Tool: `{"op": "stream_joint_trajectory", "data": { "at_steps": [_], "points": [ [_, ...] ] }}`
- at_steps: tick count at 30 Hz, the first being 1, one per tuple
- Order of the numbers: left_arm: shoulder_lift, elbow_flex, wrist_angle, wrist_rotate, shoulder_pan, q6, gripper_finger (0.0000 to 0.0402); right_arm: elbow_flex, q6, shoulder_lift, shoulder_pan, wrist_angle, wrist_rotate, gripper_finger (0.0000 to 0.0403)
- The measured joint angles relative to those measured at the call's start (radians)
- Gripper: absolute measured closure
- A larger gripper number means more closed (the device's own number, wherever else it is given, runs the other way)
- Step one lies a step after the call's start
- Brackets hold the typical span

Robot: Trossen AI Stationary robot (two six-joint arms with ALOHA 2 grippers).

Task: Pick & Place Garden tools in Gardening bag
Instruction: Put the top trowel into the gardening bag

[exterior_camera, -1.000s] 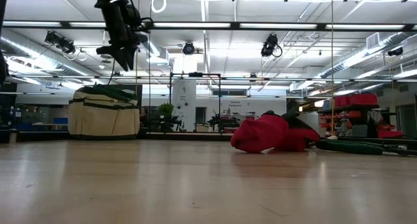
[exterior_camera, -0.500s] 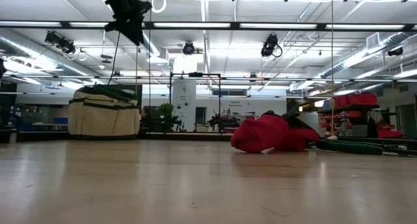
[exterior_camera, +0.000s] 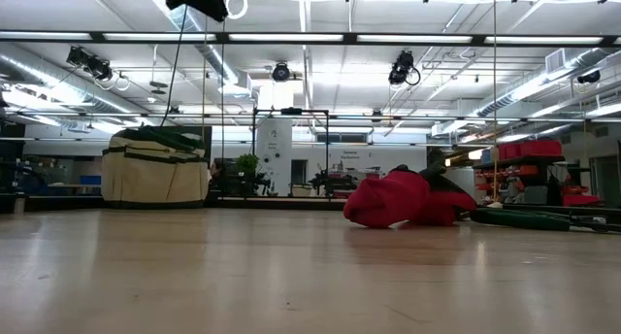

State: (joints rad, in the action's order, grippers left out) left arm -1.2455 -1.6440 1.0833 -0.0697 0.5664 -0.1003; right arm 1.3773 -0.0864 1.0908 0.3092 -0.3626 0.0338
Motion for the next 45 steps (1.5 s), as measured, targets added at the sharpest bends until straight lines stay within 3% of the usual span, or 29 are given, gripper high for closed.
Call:
{"op": "stream_joint_trajectory", "data": {
  "at_steps": [11,21,34,45],
  "points": [
    [0.003,0.0,-0.076,-0.152,-0.257,-0.039,0.0299,0.0,0.022,0.0,0.0,-0.03,0.0,0.0403],
    [0.003,0.006,-0.133,-0.156,-0.38,-0.074,0.0331,0.0,0.022,0.0,0.0,-0.066,0.0,0.0403],
    [0.02,0.305,-0.451,-0.12,-0.489,-0.136,0.0349,0.0,0.022,0.0,-0.002,-0.15,0.0,0.0403],
    [0.101,0.432,-0.496,-0.109,-0.528,-0.13,0.0349,0.0,0.021,0.0,-0.058,-0.306,0.0,0.0403]
  ]
}}
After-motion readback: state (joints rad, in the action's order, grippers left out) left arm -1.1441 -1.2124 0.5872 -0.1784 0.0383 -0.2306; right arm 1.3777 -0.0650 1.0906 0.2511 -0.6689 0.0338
